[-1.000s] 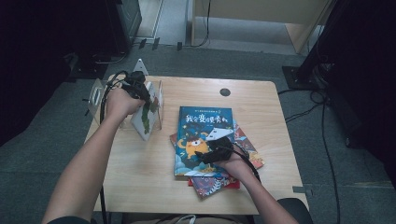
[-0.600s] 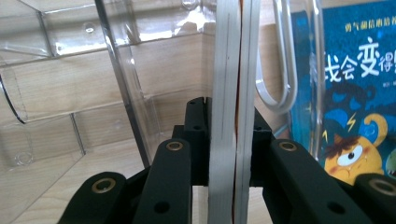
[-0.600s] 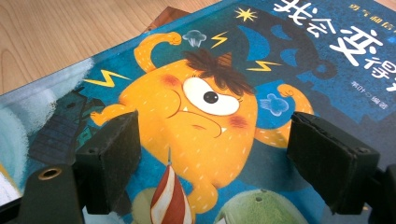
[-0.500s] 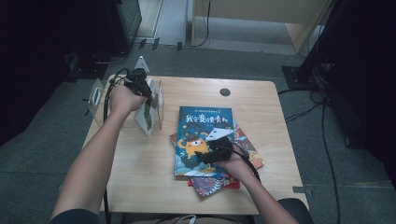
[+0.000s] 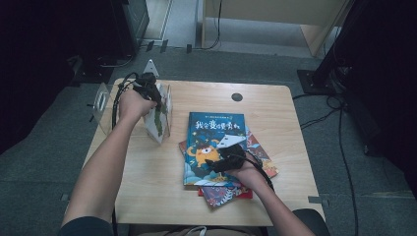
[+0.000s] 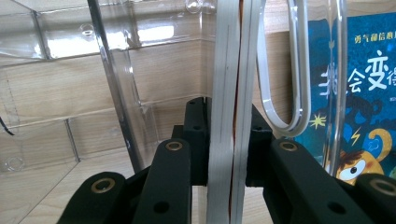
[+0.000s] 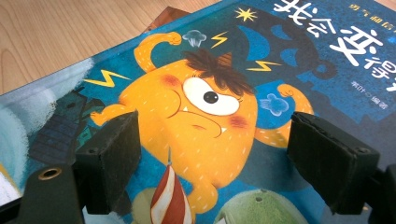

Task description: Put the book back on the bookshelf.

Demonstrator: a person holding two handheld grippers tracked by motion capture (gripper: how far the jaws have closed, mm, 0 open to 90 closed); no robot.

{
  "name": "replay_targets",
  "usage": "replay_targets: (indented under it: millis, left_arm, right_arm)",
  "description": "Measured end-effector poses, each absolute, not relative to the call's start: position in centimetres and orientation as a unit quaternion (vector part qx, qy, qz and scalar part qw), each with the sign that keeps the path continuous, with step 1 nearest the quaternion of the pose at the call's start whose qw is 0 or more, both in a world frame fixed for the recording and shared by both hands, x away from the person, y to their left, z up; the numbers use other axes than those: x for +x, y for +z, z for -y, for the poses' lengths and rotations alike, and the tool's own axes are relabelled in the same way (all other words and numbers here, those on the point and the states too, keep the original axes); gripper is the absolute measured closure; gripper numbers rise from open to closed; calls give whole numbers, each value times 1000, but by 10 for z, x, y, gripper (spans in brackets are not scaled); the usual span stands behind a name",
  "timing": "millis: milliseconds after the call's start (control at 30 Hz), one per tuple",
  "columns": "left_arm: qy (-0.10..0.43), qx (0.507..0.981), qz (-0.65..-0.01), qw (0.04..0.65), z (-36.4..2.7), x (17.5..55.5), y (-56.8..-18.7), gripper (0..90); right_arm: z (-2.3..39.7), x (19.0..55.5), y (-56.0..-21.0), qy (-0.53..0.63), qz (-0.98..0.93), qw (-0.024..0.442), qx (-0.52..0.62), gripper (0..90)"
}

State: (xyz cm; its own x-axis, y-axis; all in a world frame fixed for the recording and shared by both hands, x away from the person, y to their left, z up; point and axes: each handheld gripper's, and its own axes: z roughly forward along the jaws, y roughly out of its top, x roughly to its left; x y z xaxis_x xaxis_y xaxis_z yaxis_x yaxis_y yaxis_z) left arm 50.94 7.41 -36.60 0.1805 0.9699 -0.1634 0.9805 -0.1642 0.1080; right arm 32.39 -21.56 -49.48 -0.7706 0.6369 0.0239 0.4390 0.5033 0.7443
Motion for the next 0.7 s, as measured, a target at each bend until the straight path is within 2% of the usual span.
replay_targets:
  millis: [367, 700]
  left_arm:
    - [-28, 760, -641, 102, -76, 511, -365, 767]
    - [-28, 762, -637, 113, -76, 510, -360, 711]
  right_arm:
    - [216, 324, -495, 387, -857, 128, 314, 172]
    - [216, 324, -495, 387, -857, 128, 314, 172]
